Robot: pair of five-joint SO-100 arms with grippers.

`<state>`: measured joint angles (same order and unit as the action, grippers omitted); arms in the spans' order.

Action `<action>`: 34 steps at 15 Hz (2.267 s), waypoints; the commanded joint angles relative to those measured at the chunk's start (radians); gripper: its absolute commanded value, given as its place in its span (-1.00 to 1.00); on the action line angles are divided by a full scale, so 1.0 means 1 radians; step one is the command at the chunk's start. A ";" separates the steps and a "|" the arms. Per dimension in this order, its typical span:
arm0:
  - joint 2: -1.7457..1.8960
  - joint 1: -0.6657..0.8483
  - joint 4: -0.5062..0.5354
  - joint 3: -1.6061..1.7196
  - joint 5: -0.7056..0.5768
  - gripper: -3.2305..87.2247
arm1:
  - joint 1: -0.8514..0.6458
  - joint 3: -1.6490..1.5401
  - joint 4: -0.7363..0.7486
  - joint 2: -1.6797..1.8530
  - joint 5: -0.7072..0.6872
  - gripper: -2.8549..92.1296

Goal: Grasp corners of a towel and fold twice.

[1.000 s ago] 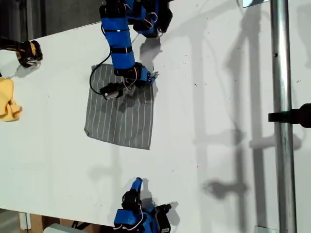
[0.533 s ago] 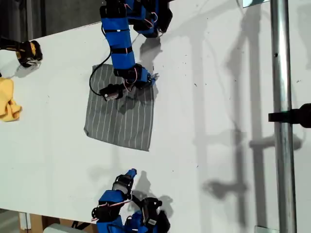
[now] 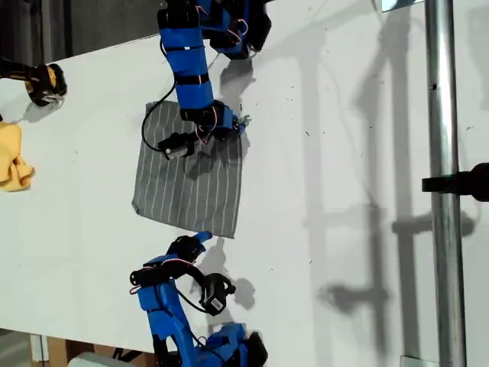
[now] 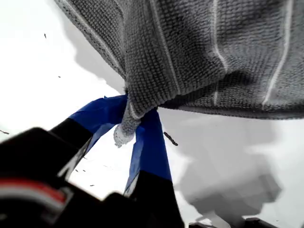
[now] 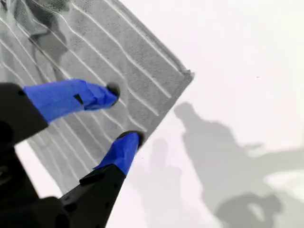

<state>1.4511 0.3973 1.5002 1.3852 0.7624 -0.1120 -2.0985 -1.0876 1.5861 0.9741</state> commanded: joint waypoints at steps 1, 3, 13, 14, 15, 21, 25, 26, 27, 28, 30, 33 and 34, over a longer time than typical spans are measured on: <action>0.002 0.005 0.014 -0.064 -0.018 -0.37 | 0.011 0.061 0.011 0.014 -0.003 -0.94; 0.002 -0.009 0.029 -0.074 -0.074 -0.27 | 0.009 0.061 0.011 0.015 -0.003 -0.94; -0.035 -0.041 0.057 -0.091 -0.169 -0.19 | 0.011 0.061 0.011 0.031 0.002 -0.94; -0.063 -0.046 0.048 -0.087 -0.158 -0.19 | 0.011 0.061 0.009 0.034 0.003 -0.94; -0.100 -0.052 0.028 -0.084 -0.147 -0.20 | 0.012 0.061 0.009 0.037 0.003 -0.94; -0.334 -0.074 -0.103 -0.114 -0.086 -0.25 | 0.023 0.061 0.006 0.046 0.011 -0.94; -0.408 -0.034 -0.118 -0.166 -0.100 -0.26 | 0.023 0.060 0.003 0.051 0.011 -0.94; -0.416 -0.025 -0.114 -0.176 -0.107 -0.26 | 0.020 0.058 0.003 0.051 0.011 -0.94; -0.422 -0.015 -0.109 -0.186 -0.109 -0.27 | 0.018 0.058 0.002 0.051 0.011 -0.94; -0.431 -0.006 -0.104 -0.193 -0.112 -0.27 | 0.015 0.057 0.000 0.051 0.011 -0.94; -0.451 0.008 -0.104 -0.199 -0.104 -0.32 | 0.014 0.054 0.000 0.051 0.009 -0.94; -0.476 0.011 -0.106 -0.207 -0.084 -0.45 | 0.011 0.054 0.000 0.048 0.009 -0.94; -0.480 0.017 -0.103 -0.207 -0.081 -0.56 | 0.011 0.054 0.000 0.048 0.008 -0.94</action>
<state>0.9649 0.3912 1.3913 1.2118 0.6734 -0.0997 -2.0985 -1.0876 1.5861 0.9741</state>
